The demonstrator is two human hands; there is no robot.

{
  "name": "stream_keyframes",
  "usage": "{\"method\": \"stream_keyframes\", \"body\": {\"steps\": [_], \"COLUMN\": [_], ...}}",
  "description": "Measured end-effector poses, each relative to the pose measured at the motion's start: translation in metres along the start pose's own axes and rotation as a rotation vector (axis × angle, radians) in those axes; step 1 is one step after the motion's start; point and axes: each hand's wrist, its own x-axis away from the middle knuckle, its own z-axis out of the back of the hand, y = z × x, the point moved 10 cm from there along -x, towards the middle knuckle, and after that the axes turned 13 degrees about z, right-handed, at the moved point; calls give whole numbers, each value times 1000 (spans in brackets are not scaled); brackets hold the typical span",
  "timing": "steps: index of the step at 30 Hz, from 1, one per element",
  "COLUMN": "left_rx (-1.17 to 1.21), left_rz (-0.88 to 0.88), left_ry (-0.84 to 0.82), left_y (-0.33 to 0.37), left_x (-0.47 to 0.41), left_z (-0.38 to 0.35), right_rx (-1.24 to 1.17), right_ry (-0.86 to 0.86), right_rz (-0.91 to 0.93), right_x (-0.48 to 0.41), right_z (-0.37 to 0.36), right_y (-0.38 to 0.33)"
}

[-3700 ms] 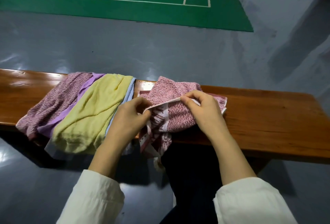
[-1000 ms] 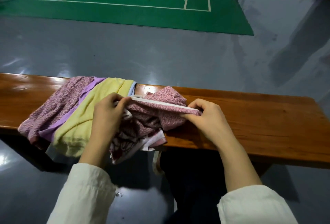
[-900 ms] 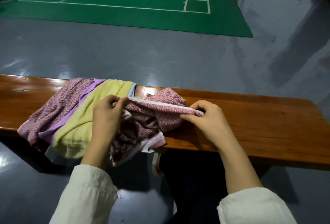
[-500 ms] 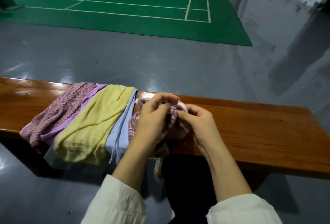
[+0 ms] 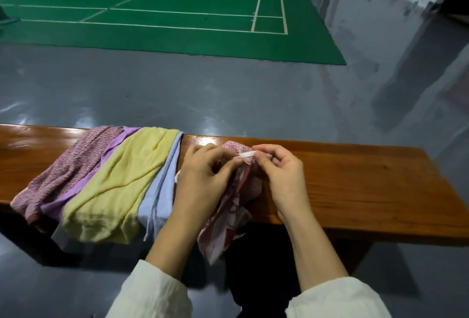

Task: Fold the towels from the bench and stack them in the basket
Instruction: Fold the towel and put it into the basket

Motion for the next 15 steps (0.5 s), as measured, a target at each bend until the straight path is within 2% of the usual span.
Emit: {"method": "stream_keyframes", "body": {"steps": [3, 5, 10, 15], "left_rx": [-73, -43, 65, 107], "left_rz": [-75, -54, 84, 84], "left_ry": [-18, -8, -18, -36], "left_y": [14, 14, -9, -8], "left_x": [3, 3, 2, 2], "left_z": [-13, -17, -19, -24], "right_rx": [-148, -254, -209, -157], "right_ry": [-93, -117, -62, -38], "right_rz": [-134, -199, -238, -235], "right_x": [4, 7, 12, 10], "right_z": [-13, -18, -8, -5], "right_y": [13, 17, 19, 20]}}
